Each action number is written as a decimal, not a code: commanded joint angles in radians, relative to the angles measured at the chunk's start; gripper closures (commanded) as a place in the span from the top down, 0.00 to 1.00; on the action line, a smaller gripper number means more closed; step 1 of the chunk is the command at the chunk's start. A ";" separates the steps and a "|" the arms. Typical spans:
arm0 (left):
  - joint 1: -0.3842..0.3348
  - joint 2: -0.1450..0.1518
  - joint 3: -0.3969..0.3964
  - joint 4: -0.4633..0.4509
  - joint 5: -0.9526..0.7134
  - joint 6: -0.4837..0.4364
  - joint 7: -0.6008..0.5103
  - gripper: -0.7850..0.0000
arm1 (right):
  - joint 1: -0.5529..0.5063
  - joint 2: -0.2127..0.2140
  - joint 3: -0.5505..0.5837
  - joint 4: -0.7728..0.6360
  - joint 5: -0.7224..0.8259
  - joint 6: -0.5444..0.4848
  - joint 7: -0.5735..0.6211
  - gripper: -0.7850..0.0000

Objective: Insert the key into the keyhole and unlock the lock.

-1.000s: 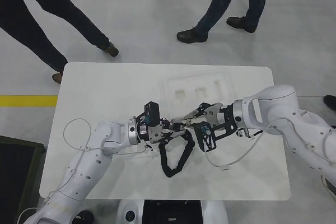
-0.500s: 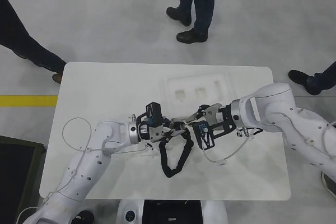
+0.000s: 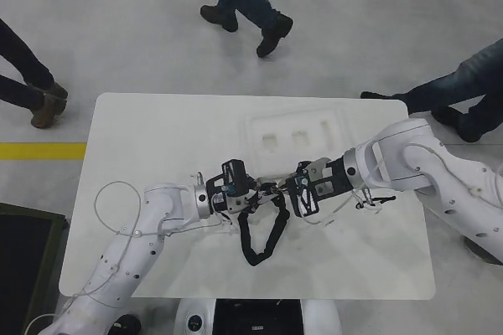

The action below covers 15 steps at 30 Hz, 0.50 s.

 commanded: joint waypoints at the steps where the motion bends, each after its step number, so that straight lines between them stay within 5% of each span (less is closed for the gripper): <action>1: 0.005 0.001 0.000 -0.008 0.030 0.021 0.014 0.00 | 0.005 -0.002 -0.004 0.006 0.071 0.019 0.045 0.00; 15: 0.045 0.007 -0.011 -0.050 0.093 0.104 0.087 0.00 | -0.009 -0.012 -0.004 -0.030 0.361 0.223 0.221 0.00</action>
